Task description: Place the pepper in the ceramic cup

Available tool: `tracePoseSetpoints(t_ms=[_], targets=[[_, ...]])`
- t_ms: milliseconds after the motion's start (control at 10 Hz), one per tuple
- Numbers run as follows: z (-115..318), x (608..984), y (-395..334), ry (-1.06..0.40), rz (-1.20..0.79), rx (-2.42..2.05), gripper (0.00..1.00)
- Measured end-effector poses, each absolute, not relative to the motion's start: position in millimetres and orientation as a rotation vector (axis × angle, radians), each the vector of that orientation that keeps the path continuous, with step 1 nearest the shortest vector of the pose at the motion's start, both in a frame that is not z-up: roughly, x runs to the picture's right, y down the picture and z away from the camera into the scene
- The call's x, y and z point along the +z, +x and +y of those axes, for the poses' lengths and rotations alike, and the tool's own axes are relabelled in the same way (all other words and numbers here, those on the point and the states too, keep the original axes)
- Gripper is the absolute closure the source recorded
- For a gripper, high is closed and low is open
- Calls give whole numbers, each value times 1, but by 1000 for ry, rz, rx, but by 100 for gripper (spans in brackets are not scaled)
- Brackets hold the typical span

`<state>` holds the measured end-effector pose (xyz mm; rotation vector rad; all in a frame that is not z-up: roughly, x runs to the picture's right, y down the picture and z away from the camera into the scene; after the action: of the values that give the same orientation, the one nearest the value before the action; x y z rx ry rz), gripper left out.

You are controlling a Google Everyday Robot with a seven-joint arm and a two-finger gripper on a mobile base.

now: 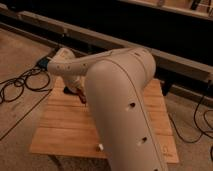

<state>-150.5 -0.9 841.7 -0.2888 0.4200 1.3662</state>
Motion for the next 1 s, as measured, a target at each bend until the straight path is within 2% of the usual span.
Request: tracePoseSetpoints(t_ms=[600, 1000], targets=[[-69, 851, -132, -125, 368, 1329, 100], [-92, 847, -123, -120, 302, 1343, 100]])
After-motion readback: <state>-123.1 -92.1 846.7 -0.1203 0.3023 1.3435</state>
